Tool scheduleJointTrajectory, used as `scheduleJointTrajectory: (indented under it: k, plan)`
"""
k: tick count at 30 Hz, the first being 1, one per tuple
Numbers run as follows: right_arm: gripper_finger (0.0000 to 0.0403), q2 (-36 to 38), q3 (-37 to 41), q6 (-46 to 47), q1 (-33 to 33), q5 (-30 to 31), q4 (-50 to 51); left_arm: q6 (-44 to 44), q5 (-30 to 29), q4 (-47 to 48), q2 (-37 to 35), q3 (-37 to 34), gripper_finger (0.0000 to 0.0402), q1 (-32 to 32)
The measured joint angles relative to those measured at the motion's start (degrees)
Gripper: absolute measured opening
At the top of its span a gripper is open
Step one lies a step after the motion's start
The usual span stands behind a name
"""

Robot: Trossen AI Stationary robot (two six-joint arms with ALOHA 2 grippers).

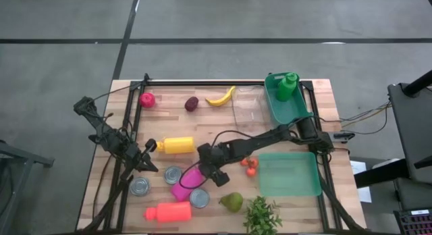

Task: Pick & Place Food Item
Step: Put the pink water bottle into the green bin

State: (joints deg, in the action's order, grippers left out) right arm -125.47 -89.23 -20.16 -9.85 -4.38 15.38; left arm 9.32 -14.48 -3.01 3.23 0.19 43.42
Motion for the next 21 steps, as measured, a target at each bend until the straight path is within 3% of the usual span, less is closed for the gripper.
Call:
scheduleJointTrajectory:
  k: [21]
  plan:
    - [0.0327,0.0,0.1,0.2,0.0,1.5,-1.0,0.0,0.0,0.0,0.0,0.0,0.0,0.0]
